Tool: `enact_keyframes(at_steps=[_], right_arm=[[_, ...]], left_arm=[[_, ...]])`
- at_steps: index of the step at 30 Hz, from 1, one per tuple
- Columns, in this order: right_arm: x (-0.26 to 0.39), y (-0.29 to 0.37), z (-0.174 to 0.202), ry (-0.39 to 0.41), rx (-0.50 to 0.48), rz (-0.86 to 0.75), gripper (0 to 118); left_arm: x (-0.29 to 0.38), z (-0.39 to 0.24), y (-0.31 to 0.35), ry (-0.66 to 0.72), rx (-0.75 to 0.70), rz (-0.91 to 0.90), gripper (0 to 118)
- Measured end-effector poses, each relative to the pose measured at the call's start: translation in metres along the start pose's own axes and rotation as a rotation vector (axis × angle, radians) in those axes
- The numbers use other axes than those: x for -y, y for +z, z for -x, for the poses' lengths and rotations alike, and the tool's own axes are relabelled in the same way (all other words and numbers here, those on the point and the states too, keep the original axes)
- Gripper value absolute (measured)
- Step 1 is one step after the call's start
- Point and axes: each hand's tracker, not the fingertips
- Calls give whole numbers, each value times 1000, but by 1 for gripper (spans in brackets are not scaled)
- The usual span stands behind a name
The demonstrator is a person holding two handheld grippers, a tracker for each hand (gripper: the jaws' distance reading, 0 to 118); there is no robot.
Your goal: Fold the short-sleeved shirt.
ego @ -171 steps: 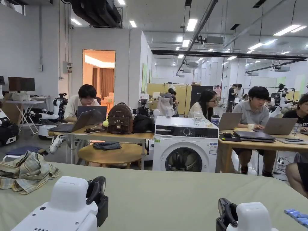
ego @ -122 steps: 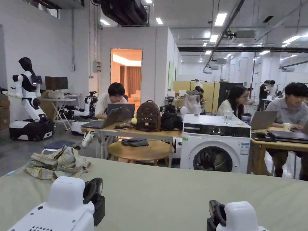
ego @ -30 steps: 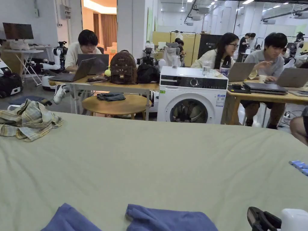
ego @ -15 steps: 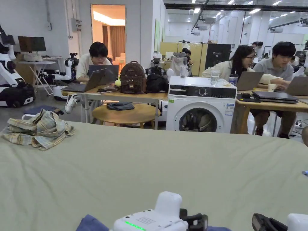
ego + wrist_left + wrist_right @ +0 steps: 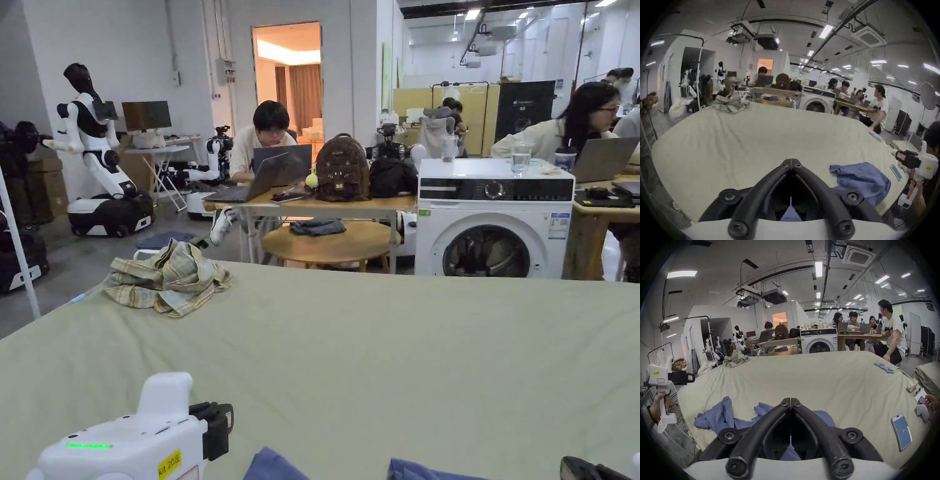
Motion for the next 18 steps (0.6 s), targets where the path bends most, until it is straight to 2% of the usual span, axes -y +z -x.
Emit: enact_keyframes(at_steps=[3,6,8,9,10,13,18], right_arm=[[1,-1,1,-9,-7,6,0],[6,-1,-2,6,-7,31,0],[12,3,-6,29,-4,51,0],[15,5,-10,45,0,60,0],[17,8,-15,65,10,71,0],[21,15,-33,83,66,102,0],[26,28,-69,-35,152,136,0]], left_arm=[[-1,12,-24,56,59,88,0],[-2,21,-69,91,30,239,0],[-1,30,-103,119,32,362,33],[1,33,-119,134,31,420,55],[3,34,-131,124,38,419,61],[10,33,-161,96,4,436,61],[26,33,-205,101,-6,546,59]])
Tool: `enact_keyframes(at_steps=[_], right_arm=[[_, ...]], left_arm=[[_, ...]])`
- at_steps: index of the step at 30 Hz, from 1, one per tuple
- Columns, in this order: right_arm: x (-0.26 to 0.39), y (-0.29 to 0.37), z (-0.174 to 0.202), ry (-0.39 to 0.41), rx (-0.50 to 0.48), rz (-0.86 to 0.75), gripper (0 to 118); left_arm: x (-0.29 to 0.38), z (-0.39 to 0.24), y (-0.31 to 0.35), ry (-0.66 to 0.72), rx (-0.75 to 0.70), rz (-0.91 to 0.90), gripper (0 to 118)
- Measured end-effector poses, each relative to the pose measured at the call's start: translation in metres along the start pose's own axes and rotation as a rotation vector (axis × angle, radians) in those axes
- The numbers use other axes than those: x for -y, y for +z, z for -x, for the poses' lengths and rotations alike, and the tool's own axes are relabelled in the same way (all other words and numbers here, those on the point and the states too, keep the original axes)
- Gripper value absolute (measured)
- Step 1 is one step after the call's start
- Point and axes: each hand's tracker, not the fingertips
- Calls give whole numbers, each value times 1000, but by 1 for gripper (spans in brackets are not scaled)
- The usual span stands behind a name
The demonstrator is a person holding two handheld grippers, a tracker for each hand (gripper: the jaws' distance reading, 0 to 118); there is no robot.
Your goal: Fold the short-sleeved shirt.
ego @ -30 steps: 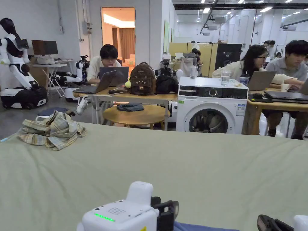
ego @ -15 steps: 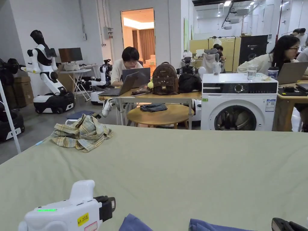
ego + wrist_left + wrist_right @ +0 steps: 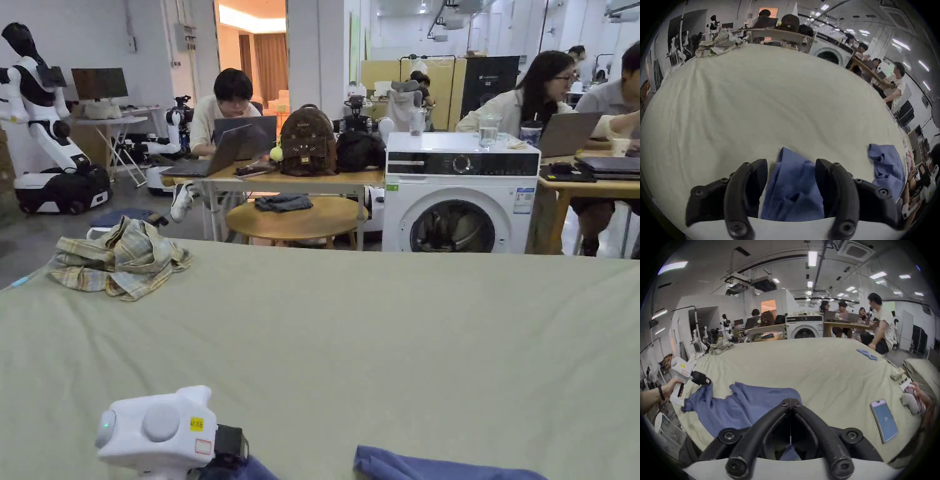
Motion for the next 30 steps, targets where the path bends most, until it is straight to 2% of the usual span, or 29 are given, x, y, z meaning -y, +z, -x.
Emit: enact_keyframes(at_steps=[1,4,5,6,7,9,10,11,12,14,16,18,19,20,21,22,23,24,26,28,30], right_arm=[[2,1,-6,-22,16,7,0],[10,4,-17,-52,74,27,0],[13,6,-17,-60,83,44,0],[16,7,-19,-69,89,56,0],[19,8,-19,-89,68,72,0],[27,10,-18,-135,64,96,0],[30,10,-16,-168,66,110,5],[33,8,-16,-196,83,136,26],[36,5,-16,-223,84,164,59],[48,-4,-17,-302,67,216,71],[58,-16,-20,-365,66,255,78],[71,-33,-25,-420,48,286,77],[76,-41,-29,-448,41,302,70],[79,-46,-33,-485,26,312,49],[82,-47,-35,-540,-6,302,9],[83,-44,-37,-614,-35,280,3],[79,-41,-38,-586,-18,279,2],[76,-37,-38,-569,-27,270,2],[63,-23,-34,-488,-45,207,2],[43,-13,-32,-448,-77,142,2],[15,-6,-25,-375,-96,88,2]], left_arm=[[0,1,-7,14,-2,31,56],[2,-9,-10,-73,-56,32,46],[1,-13,-10,-98,-85,38,38],[1,-13,-8,-121,-107,30,23],[2,-17,-9,-157,-130,27,14],[6,-22,-11,-186,-127,33,6],[6,-23,-11,-185,-133,31,3],[5,-26,-12,-186,-135,35,3],[4,-28,-13,-195,-143,43,2],[7,-35,-9,-229,-160,64,2],[6,-38,-8,-233,-164,74,2],[9,-38,-8,-239,-170,74,2],[10,-39,-7,-240,-173,73,2],[12,-39,-6,-237,-173,67,2],[13,-39,-3,-233,-172,61,2],[13,-36,1,-224,-166,50,2],[14,-35,7,-207,-150,27,2],[19,-34,20,-197,-128,-45,1],[28,-35,58,-158,-91,-237,0],[31,-39,106,-146,-44,-375,0],[24,-42,153,-149,-25,-503,0]])
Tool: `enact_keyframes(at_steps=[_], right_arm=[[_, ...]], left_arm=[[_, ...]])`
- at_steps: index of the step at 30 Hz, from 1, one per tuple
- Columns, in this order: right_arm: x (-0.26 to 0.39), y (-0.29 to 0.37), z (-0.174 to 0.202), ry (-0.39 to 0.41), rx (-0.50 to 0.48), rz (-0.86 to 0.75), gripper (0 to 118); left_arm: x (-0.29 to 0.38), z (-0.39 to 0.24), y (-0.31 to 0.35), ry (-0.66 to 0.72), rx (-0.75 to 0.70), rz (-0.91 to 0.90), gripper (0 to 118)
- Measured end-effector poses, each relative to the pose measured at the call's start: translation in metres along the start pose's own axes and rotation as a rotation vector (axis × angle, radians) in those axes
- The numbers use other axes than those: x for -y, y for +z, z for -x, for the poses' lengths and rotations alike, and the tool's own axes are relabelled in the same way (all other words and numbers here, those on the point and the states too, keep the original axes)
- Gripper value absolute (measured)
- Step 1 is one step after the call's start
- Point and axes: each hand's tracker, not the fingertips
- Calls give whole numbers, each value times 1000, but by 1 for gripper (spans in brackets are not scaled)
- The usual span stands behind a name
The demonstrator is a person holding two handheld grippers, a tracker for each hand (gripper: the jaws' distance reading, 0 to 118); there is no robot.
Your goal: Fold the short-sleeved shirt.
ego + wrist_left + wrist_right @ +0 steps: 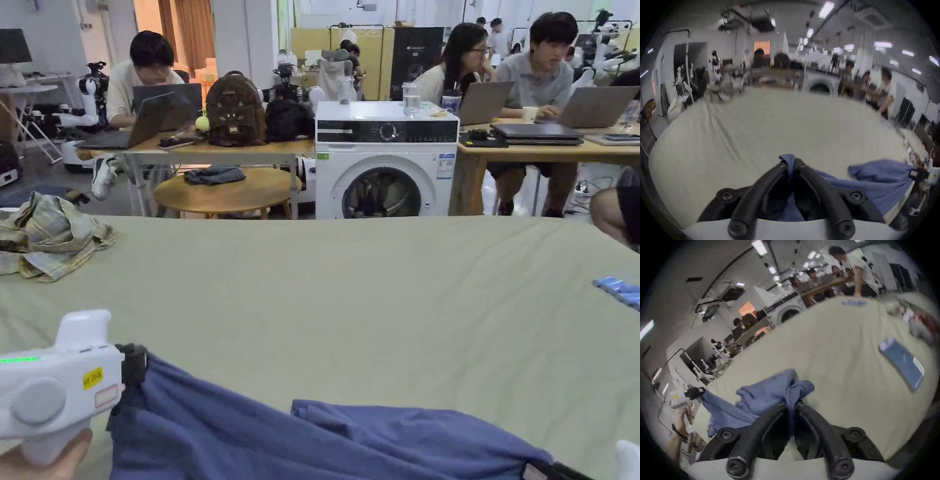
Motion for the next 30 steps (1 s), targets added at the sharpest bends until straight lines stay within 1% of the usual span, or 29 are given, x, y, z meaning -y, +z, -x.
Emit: enact_keyframes(at_steps=[2,3,5,7,10,11,14,15,16,19,23,26,28,30], right_arm=[[-28,8,18,79,-7,-80,2],[-42,13,28,100,-15,-110,2],[-75,18,43,118,-40,-172,2],[-108,22,58,132,-69,-217,2],[-156,28,87,194,-68,-290,2],[-173,31,99,203,-66,-304,2],[-218,35,131,273,-36,-367,2],[-231,35,139,306,-23,-378,2],[-245,33,149,318,-9,-394,2],[-284,23,169,319,-7,-394,2],[-322,-4,193,361,63,-404,2],[-337,-27,204,365,94,-394,2],[-348,-46,205,353,109,-375,2],[-354,-61,206,343,106,-369,2]], left_arm=[[-32,-1,41,-6,-2,-106,0],[-45,0,57,2,13,-151,0],[-72,4,84,2,24,-245,0],[-95,4,107,15,33,-294,0],[-126,2,120,1,21,-346,0],[-136,-1,124,-11,11,-364,0],[-167,-7,126,-3,-3,-411,0],[-177,-8,125,-3,-15,-410,0],[-186,-12,121,1,-21,-416,0],[-215,-15,105,-8,-55,-422,0],[-246,-17,73,13,-79,-422,0],[-261,-22,48,-7,-103,-418,0],[-268,-23,30,-36,-130,-385,0],[-270,-23,16,-38,-134,-387,0]])
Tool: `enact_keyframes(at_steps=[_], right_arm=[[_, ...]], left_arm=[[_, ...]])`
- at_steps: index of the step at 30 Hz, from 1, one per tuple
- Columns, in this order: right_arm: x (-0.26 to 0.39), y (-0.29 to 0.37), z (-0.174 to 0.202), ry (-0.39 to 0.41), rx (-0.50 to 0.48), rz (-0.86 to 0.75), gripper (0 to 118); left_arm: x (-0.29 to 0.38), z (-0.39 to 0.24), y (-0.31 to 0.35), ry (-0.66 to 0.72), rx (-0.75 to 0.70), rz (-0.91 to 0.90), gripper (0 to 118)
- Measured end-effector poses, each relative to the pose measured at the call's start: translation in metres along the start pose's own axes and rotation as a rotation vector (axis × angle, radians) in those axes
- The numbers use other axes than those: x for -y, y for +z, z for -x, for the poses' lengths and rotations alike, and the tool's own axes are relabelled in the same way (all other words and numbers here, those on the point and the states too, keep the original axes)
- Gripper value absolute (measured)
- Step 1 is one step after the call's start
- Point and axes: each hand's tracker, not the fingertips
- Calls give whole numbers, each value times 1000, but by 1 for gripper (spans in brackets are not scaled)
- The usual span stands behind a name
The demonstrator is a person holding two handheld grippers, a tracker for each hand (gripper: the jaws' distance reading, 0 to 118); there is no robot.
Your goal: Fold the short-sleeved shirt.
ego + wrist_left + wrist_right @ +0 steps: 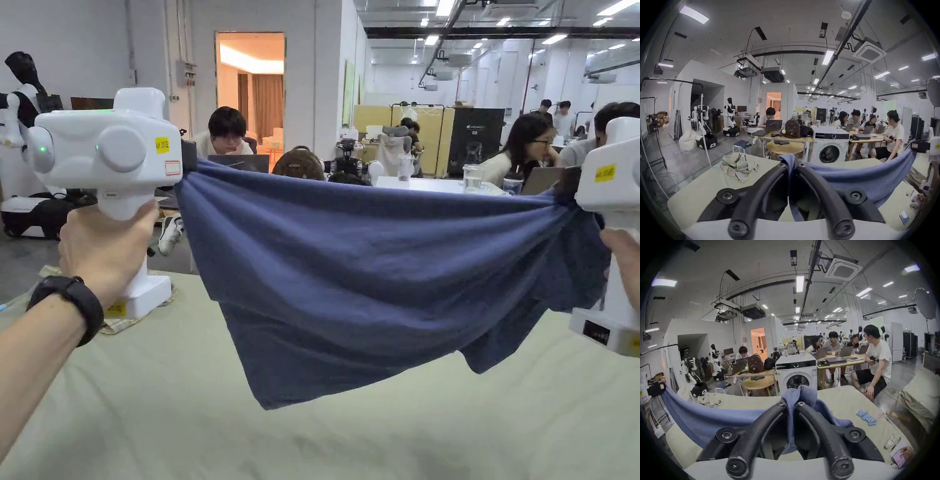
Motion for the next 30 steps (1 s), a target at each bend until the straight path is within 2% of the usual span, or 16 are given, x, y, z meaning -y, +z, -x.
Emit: enact_keyframes(at_steps=[2,6,9,12,13,16,17,19,21,22,26,30], right_arm=[[2,-18,-1,-22,-4,14,1],[22,-41,2,0,3,36,2],[59,-54,-2,6,8,95,1],[107,-56,-11,15,4,164,1],[127,-48,-17,-9,-21,175,1],[190,-8,-39,-89,-111,235,1],[212,10,-47,-87,-117,249,1],[258,44,-60,-96,-78,282,1],[306,73,-79,-123,-47,332,1],[330,91,-90,-163,-58,358,1],[400,156,-113,-353,38,417,1],[417,199,-120,-378,63,431,1]], left_arm=[[6,-1,-9,16,8,8,0],[32,-3,-30,-5,-6,63,0],[70,-1,-37,-10,-6,117,0],[119,8,-28,55,33,208,0],[139,13,-15,120,76,193,0],[197,22,31,175,130,229,0],[216,27,49,185,170,262,0],[251,37,84,239,163,287,0],[287,41,122,266,215,342,0],[299,45,140,277,188,340,0],[340,47,191,227,177,457,0],[361,60,221,272,175,492,0]])
